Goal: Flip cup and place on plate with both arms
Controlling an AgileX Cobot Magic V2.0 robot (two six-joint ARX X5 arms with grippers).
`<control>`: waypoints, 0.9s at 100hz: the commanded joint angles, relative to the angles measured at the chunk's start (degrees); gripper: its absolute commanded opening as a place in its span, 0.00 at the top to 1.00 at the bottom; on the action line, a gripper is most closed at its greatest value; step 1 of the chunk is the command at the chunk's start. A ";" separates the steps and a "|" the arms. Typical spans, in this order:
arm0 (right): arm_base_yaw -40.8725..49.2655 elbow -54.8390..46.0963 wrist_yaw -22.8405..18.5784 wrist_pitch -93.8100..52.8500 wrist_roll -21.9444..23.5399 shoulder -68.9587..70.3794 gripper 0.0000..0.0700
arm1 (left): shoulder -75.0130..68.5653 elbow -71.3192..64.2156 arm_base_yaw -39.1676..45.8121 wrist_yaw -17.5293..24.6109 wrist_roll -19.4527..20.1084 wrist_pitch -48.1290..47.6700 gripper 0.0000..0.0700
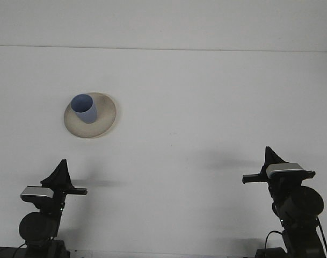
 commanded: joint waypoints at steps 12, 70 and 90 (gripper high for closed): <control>0.07 0.39 0.09 0.66 -0.24 0.07 1.00 | -0.07 -1.09 0.02 0.22 0.31 0.63 0.99; -0.31 -0.66 -0.07 0.66 -0.35 -5.44 1.00 | -0.07 -1.09 0.02 0.22 0.31 0.66 0.99; -2.86 -7.69 -0.11 4.00 -0.04 -14.45 1.00 | -0.07 -1.09 0.02 0.22 0.31 0.63 0.98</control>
